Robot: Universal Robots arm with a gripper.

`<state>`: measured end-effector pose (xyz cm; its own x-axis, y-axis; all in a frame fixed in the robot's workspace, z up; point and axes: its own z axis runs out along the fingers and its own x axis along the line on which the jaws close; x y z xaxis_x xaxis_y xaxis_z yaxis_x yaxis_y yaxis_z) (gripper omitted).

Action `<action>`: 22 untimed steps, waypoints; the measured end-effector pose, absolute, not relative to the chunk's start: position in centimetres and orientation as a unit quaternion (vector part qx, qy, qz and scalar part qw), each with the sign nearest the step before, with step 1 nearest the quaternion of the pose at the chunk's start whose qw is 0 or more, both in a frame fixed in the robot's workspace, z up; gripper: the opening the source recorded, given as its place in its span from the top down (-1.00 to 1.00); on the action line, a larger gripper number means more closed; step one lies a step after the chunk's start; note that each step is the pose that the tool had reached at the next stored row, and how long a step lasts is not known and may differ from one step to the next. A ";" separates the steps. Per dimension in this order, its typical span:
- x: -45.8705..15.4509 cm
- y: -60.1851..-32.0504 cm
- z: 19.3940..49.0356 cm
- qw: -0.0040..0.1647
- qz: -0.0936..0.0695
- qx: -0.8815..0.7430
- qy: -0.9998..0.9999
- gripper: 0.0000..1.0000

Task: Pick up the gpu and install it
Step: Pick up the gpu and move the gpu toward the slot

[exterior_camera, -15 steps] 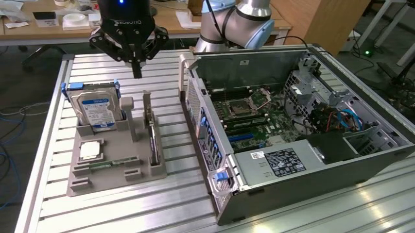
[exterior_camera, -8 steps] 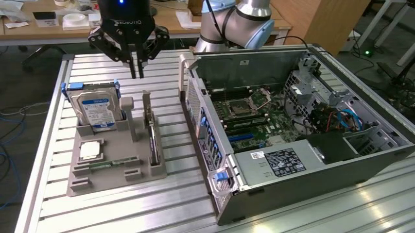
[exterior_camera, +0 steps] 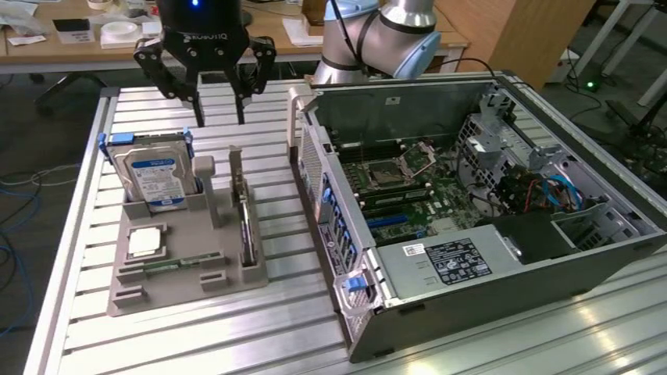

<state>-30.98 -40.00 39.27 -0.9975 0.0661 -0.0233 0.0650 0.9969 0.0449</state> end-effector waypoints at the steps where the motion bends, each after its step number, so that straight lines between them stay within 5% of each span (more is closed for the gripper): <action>1: -31.0 -40.0 39.2 0.012 0.022 0.029 0.999 -0.05; 3: -31.0 -40.1 39.2 0.012 0.022 0.019 0.999 -0.18; 22: -30.2 -43.4 36.4 0.010 0.022 0.009 1.000 -0.18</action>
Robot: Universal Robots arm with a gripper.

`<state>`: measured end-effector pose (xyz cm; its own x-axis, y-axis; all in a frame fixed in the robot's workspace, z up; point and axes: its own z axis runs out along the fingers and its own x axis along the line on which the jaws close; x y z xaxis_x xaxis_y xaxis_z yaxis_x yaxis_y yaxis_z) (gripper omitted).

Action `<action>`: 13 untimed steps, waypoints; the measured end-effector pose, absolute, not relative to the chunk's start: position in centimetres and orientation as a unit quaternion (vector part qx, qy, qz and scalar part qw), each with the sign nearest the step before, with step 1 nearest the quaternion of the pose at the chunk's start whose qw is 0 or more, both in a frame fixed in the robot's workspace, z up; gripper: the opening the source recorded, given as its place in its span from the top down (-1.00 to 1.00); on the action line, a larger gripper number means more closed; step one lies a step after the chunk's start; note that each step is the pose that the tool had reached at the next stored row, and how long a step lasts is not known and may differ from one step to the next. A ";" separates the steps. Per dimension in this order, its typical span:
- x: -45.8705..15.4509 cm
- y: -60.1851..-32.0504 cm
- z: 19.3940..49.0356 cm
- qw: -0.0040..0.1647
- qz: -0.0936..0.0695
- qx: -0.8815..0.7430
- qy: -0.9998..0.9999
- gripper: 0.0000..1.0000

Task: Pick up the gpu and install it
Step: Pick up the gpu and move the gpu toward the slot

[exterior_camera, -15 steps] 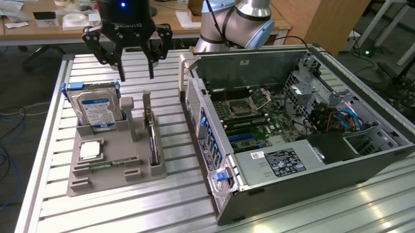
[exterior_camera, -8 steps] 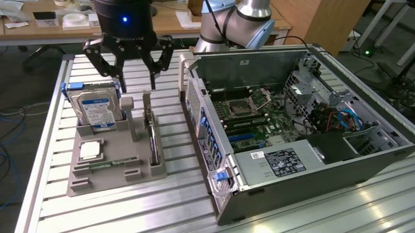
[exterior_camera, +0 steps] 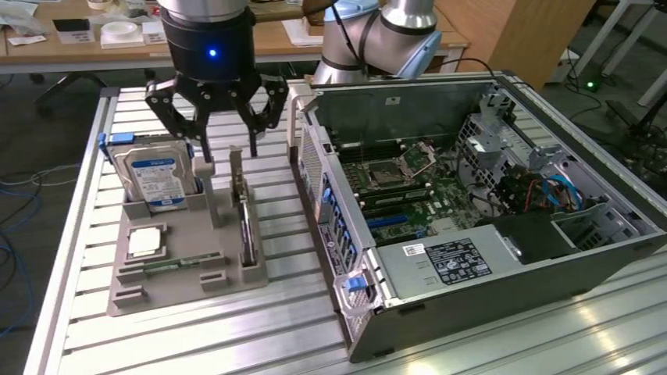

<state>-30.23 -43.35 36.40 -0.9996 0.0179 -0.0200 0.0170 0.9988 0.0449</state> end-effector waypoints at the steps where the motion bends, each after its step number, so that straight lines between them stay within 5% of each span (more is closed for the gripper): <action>1: -30.1 -43.4 36.2 0.010 0.022 0.009 1.000 -0.18; 13: -30.0 -43.4 34.0 0.009 0.023 -0.022 0.999 -0.18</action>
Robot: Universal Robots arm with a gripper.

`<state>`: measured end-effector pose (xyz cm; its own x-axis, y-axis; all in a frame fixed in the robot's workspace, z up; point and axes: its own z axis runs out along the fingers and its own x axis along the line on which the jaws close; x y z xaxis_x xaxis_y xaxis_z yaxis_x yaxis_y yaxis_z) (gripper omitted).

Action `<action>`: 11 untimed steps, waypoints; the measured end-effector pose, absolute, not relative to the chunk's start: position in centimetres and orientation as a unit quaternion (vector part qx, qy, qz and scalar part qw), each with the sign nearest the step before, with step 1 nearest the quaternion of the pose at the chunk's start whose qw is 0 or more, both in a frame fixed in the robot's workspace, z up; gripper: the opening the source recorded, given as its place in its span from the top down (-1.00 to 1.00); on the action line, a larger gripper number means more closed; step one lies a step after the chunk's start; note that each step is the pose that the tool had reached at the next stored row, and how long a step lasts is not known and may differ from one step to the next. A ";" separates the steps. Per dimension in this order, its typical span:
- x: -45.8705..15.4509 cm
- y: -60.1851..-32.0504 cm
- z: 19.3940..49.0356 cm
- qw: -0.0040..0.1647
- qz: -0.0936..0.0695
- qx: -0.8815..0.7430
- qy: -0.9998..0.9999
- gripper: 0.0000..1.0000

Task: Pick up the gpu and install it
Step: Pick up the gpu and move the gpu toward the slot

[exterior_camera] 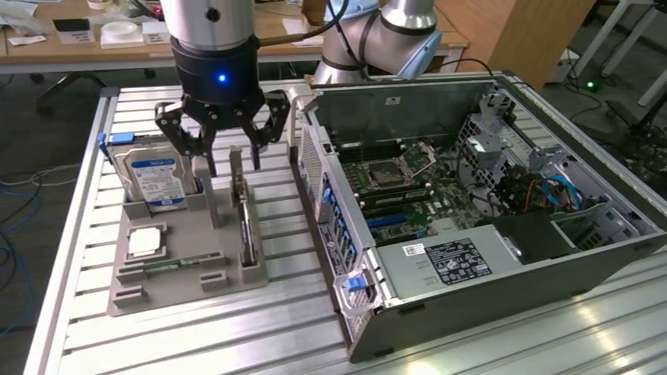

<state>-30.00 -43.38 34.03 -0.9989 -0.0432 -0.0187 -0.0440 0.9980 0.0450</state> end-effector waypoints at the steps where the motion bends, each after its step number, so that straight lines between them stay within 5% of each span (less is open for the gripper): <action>1: -30.0 -43.5 33.9 0.009 0.023 -0.023 0.999 -0.18; 11: -30.0 -43.5 32.0 0.008 0.023 -0.027 0.999 -0.18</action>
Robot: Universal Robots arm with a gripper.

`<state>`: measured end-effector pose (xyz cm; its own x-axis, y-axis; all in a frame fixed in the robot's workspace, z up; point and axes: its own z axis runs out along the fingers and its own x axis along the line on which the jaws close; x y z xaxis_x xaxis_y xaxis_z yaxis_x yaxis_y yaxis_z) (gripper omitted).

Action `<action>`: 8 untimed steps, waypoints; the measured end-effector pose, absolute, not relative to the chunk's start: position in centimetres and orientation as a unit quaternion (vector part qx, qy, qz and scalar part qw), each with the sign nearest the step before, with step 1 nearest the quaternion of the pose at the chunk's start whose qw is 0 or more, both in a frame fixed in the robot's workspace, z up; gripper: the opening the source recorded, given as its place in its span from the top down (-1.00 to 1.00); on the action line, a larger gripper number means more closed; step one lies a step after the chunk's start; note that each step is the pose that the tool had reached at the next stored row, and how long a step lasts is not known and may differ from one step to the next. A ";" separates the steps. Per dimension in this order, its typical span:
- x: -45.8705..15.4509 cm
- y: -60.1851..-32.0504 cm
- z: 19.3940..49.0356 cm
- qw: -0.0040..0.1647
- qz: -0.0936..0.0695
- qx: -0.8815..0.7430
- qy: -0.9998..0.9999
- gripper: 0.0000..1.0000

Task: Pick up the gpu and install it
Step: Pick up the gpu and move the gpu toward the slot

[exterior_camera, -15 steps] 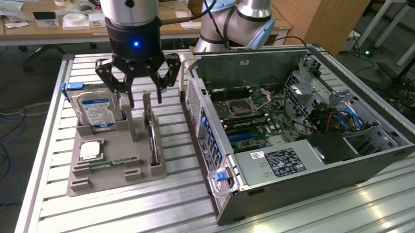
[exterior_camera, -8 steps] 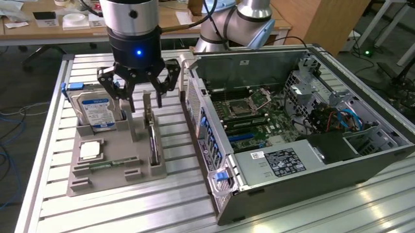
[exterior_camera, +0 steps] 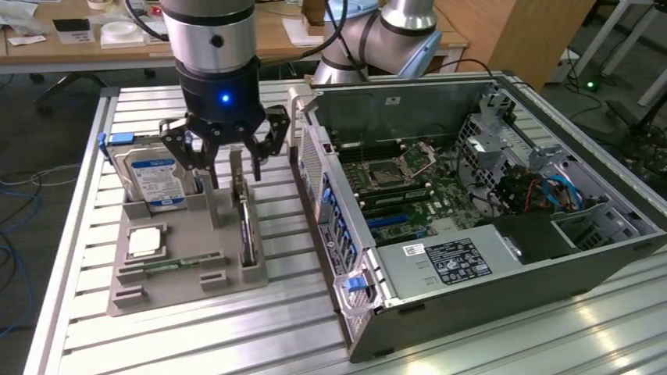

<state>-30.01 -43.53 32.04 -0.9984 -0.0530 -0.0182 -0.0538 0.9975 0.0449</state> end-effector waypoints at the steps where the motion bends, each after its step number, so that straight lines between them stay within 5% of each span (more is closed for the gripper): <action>1: -30.0 -43.5 31.9 0.008 0.023 -0.027 0.999 -0.18; 8: -30.0 -43.5 30.6 0.009 0.023 -0.023 0.999 -0.18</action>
